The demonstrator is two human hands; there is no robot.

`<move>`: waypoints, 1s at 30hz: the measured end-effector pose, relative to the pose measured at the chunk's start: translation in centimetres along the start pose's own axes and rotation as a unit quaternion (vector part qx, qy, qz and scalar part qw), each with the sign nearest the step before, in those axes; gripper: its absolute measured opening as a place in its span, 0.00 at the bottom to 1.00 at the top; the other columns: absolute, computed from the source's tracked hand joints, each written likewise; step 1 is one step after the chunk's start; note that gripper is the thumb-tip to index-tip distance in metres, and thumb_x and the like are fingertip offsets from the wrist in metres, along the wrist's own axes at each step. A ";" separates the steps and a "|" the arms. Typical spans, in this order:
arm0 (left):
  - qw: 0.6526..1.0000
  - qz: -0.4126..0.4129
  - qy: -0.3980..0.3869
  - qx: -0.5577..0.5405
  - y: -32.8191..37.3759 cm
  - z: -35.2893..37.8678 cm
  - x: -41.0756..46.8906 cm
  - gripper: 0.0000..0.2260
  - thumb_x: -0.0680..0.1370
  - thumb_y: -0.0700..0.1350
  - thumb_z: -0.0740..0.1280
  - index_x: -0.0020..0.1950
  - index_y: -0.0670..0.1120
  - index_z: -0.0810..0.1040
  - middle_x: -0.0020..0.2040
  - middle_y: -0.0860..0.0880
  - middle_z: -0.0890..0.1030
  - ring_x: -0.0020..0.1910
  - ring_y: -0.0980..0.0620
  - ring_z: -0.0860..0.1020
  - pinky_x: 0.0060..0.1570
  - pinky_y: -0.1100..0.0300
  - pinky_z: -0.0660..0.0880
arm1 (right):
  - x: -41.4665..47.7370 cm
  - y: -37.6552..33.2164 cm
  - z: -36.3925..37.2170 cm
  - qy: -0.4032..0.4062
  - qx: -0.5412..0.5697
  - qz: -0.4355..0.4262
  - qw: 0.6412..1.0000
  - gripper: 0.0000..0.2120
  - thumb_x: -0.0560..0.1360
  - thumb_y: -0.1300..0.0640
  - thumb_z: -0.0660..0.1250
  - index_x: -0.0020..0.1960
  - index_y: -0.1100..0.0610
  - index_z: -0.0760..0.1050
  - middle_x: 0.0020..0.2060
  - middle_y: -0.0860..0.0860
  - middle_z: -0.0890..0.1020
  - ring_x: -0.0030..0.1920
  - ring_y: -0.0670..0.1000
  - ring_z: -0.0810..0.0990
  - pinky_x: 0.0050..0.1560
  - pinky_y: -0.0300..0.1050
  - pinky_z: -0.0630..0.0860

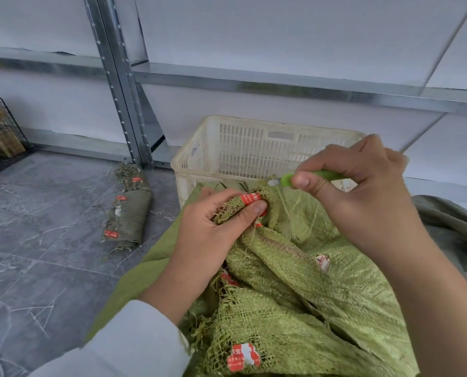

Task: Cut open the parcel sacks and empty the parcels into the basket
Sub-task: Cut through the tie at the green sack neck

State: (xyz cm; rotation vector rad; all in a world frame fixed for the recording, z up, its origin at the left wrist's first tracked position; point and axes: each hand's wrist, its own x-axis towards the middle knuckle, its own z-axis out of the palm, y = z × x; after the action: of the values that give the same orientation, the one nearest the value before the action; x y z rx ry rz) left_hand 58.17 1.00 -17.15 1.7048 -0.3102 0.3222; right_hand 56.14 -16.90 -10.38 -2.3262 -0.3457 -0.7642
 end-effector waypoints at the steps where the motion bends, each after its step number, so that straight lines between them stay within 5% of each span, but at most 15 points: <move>1: 1.000 0.011 0.001 0.020 0.0 0.0 0.0 0.12 0.67 0.60 0.72 0.46 0.57 0.85 0.46 0.48 0.82 0.49 0.53 0.79 0.53 0.54 0.75 | 0.0 -0.1 0.1 -0.005 -0.018 -0.020 1.000 0.05 0.68 0.39 0.67 0.37 0.38 0.78 0.37 0.43 0.79 0.49 0.45 0.64 0.57 0.34 0.53; 4: 0.998 0.036 0.015 0.058 0.4 -0.1 0.0 0.14 0.66 0.59 0.73 0.48 0.55 0.85 0.42 0.49 0.78 0.45 0.56 0.77 0.51 0.56 0.74 | -0.1 -0.3 0.2 -0.016 -0.066 -0.058 0.996 0.07 0.70 0.40 0.68 0.39 0.42 0.81 0.33 0.42 0.77 0.45 0.46 0.63 0.56 0.41 0.53; 11: 0.997 0.044 0.016 0.056 1.1 -0.2 0.0 0.09 0.64 0.60 0.73 0.44 0.65 0.82 0.42 0.47 0.77 0.47 0.48 0.77 0.56 0.40 0.71 | 0.0 -0.7 -0.3 -0.033 -0.108 -0.092 0.989 0.09 0.70 0.40 0.67 0.40 0.44 0.82 0.31 0.42 0.76 0.45 0.48 0.66 0.53 0.44 0.54; 20: 0.989 0.073 -0.048 0.117 1.6 0.0 0.0 0.07 0.67 0.62 0.71 0.39 0.61 0.84 0.36 0.54 0.69 0.45 0.41 0.72 0.49 0.48 0.68 | -0.2 -1.5 0.0 -0.068 -0.100 -0.123 0.985 0.09 0.72 0.41 0.67 0.39 0.42 0.83 0.32 0.43 0.76 0.45 0.49 0.65 0.54 0.47 0.59; 25: 0.995 0.040 -0.036 0.082 1.2 -0.6 0.1 0.10 0.65 0.61 0.72 0.44 0.62 0.84 0.39 0.47 0.76 0.49 0.42 0.74 0.54 0.41 0.72 | -0.1 -0.7 -1.2 -0.019 -0.111 -0.112 0.987 0.09 0.71 0.41 0.68 0.41 0.44 0.83 0.33 0.42 0.78 0.46 0.51 0.67 0.56 0.41 0.53; 30: 0.994 0.040 -0.043 0.094 1.3 -0.4 0.2 0.12 0.64 0.60 0.72 0.46 0.60 0.84 0.40 0.44 0.75 0.49 0.42 0.74 0.53 0.46 0.72 | -0.2 -0.7 -1.1 -0.033 -0.128 -0.111 0.985 0.10 0.70 0.41 0.68 0.40 0.45 0.83 0.32 0.43 0.78 0.46 0.51 0.67 0.51 0.45 0.54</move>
State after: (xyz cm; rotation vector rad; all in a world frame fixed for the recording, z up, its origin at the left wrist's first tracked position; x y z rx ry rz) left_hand 57.82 1.21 -15.84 1.8981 -0.4220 0.3460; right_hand 55.19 -17.09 -9.52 -2.5890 -0.5736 -0.8834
